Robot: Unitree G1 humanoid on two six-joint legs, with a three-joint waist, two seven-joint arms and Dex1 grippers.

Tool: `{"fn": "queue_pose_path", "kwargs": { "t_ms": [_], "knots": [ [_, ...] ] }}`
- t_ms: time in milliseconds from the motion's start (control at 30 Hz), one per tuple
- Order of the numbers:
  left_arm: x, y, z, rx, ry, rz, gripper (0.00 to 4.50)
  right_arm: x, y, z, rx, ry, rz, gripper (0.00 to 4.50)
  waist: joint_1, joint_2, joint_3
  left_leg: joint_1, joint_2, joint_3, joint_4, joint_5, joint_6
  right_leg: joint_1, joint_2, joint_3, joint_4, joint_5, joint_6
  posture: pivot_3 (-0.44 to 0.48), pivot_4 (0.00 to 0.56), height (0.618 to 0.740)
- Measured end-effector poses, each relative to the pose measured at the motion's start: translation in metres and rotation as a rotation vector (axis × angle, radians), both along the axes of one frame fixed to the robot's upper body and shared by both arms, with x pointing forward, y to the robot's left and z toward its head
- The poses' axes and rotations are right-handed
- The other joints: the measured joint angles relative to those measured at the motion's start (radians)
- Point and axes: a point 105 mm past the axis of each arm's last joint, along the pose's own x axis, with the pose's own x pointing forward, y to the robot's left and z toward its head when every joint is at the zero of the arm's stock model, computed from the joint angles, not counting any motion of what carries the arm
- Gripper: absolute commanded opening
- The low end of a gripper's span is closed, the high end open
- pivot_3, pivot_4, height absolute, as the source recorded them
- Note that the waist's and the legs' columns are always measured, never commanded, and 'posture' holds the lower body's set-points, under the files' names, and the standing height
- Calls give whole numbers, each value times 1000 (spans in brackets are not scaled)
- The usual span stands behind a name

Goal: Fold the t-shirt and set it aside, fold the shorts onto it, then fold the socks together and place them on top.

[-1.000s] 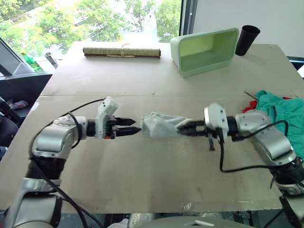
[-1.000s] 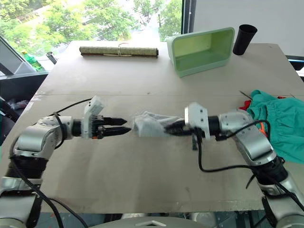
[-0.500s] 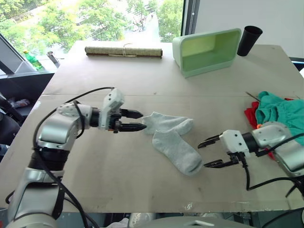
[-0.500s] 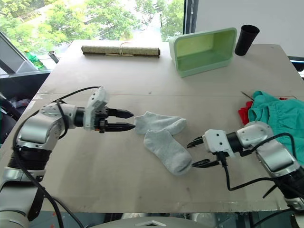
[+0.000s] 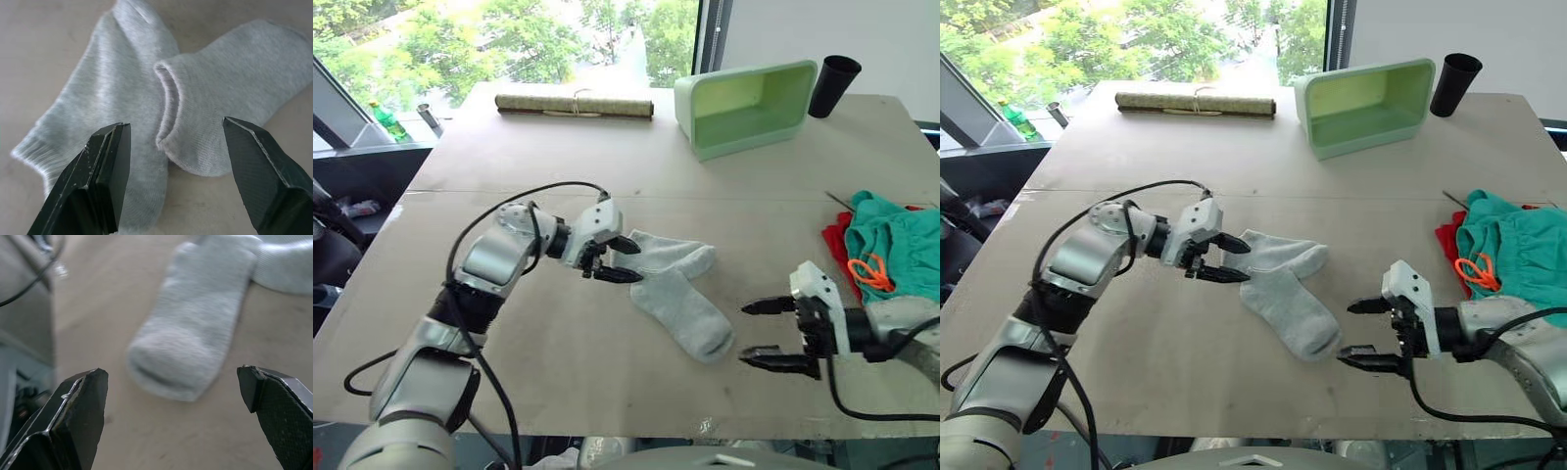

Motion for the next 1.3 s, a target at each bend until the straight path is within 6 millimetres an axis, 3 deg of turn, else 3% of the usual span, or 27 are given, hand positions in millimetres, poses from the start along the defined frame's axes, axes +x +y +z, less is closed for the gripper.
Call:
{"fn": "queue_pose_path", "kwargs": {
  "t_ms": [100,167,233,367,633,733,967,1033,1167,1300],
  "knots": [
    [3,0,-6,32,-13,-38,3240,1,-1,-9,-18,44,-75,4464,-3,0,0,0,0,0,0,0,1,0,0,0,-1,0,0,0,150,740],
    [5,3,-8,51,-23,-57,2704,2,-1,-13,-26,60,-118,4500,-4,0,0,0,0,0,-1,0,1,0,0,-1,-1,0,0,0,150,740],
    [3,2,-9,62,-22,-90,1959,4,1,-14,-30,55,-141,4500,-6,0,0,0,0,0,-1,0,1,0,1,-1,-1,0,0,0,150,740],
    [3,0,-15,62,-14,-115,38,6,4,-15,-28,45,-174,4500,-8,-2,-1,1,0,0,0,0,1,1,1,-1,0,0,1,0,150,740],
    [3,-1,-14,59,-21,-138,38,8,11,-16,-15,43,-199,4500,-22,-5,-3,1,1,0,0,0,1,1,2,-1,0,0,1,0,150,740],
    [3,-1,-14,58,-26,-144,0,10,14,-17,-5,46,-213,3768,-33,-6,-4,2,2,0,0,0,1,1,2,-1,0,0,1,0,150,740],
    [5,0,-10,47,-39,-136,0,8,13,-27,-114,21,-166,647,-30,-5,-4,1,2,0,0,0,2,1,3,-1,0,0,0,0,150,740],
    [5,0,-10,46,-38,-135,0,5,16,-28,-117,20,-139,19,-28,-5,-4,1,1,0,-1,0,2,1,3,-1,0,0,0,0,150,740],
    [5,1,-11,45,-34,-131,0,0,25,-28,-100,20,-83,19,-27,-6,-4,1,1,0,0,2,5,1,3,-1,0,0,0,0,150,740],
    [3,2,-14,44,-23,-126,0,-1,27,-26,-91,10,-57,1418,-26,-5,-4,1,2,0,0,2,5,1,3,-1,0,0,0,0,150,740]
  ]
}}
